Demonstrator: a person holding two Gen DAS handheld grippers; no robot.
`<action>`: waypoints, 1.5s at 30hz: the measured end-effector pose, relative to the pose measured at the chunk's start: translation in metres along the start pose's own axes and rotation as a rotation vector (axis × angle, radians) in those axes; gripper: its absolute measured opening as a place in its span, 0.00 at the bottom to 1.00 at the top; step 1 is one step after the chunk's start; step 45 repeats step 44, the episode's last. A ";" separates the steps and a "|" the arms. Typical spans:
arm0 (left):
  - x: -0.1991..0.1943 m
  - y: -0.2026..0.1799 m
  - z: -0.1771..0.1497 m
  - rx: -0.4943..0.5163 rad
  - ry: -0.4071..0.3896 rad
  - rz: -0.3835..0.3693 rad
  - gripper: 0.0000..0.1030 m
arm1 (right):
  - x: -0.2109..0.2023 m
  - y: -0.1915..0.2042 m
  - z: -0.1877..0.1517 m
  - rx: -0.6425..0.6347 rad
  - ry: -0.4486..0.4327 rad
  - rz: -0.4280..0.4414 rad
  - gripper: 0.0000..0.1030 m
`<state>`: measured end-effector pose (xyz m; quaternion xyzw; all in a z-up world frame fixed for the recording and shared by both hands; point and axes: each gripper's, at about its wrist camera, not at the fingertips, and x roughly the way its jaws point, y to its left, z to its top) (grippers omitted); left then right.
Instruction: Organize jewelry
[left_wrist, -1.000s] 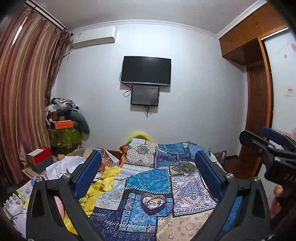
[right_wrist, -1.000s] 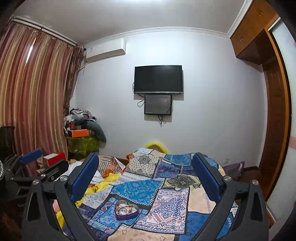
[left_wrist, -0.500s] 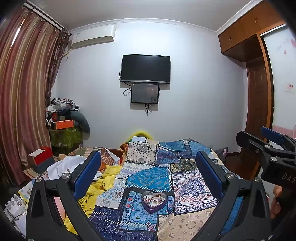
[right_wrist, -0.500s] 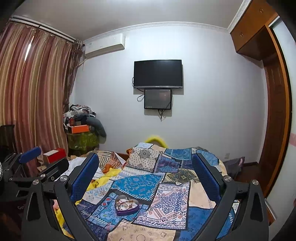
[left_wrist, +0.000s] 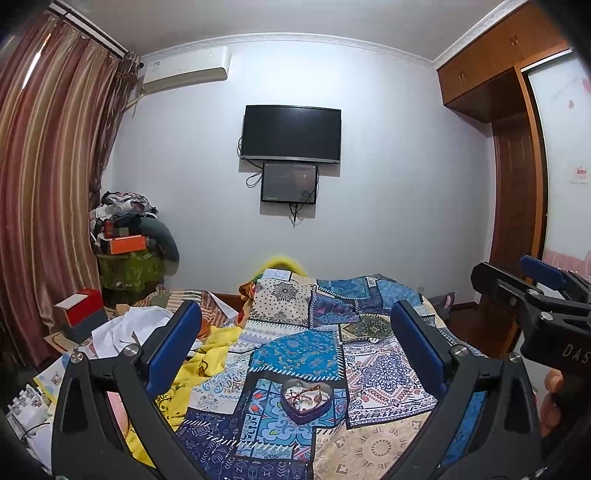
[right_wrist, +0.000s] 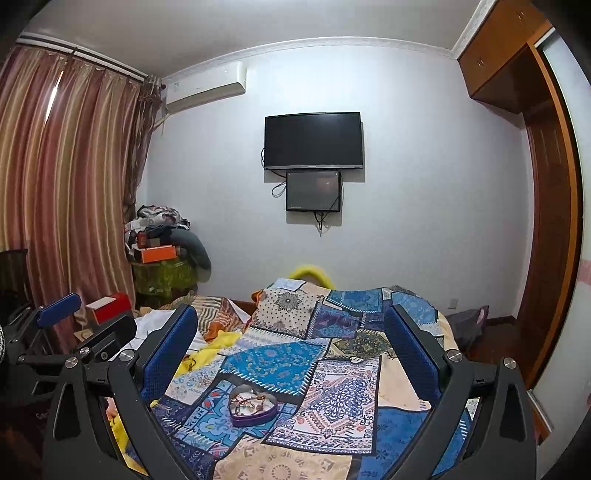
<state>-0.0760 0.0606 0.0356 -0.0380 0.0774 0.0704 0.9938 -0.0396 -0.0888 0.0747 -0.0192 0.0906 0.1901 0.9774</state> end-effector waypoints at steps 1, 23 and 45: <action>0.000 0.000 0.000 0.000 -0.001 0.000 0.99 | 0.001 0.000 0.000 0.000 0.002 0.000 0.97; 0.005 0.007 -0.001 -0.016 0.015 -0.032 0.99 | 0.002 0.001 0.002 0.000 0.013 0.004 0.97; 0.009 0.012 -0.006 -0.036 0.032 -0.027 0.99 | 0.008 -0.001 0.001 0.003 0.029 0.001 0.97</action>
